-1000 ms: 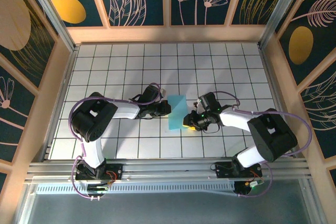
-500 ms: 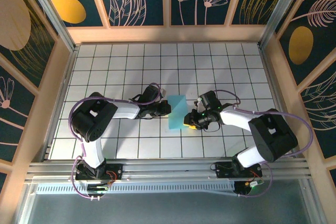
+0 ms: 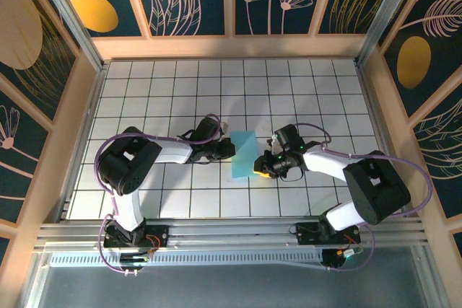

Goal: Fold a paper plane with a square sheet of paper (fold left side to right side)
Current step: Fold the triangle a second time at the center of the table.

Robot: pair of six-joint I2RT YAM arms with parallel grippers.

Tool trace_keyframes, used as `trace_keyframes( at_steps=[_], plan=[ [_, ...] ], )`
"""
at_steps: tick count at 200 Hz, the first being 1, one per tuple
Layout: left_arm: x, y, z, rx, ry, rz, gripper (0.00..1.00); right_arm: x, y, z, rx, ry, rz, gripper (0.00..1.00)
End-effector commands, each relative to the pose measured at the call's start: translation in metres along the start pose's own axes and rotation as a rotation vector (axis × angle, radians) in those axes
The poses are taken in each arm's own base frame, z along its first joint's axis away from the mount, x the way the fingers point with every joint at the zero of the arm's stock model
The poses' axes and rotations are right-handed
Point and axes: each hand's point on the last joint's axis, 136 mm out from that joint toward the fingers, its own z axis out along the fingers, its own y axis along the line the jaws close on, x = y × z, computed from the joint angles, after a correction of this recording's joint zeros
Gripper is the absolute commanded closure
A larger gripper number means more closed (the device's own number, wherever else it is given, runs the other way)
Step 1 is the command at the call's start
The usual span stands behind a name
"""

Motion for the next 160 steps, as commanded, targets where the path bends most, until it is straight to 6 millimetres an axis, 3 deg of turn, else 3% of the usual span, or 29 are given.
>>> trace_keyframes(
  at_steps=[1,84,160],
  plan=[
    [0.015,0.022,0.011,-0.075,0.040,0.002,0.99,-0.005,0.003,-0.007,0.023,-0.016,-0.019,0.75],
    [0.015,0.021,0.011,-0.075,0.043,0.004,0.99,-0.012,0.008,0.001,-0.037,-0.034,-0.009,0.75],
    [0.014,0.018,0.010,-0.069,0.042,0.005,0.99,-0.033,0.017,0.009,-0.108,-0.075,-0.014,0.71]
  ],
)
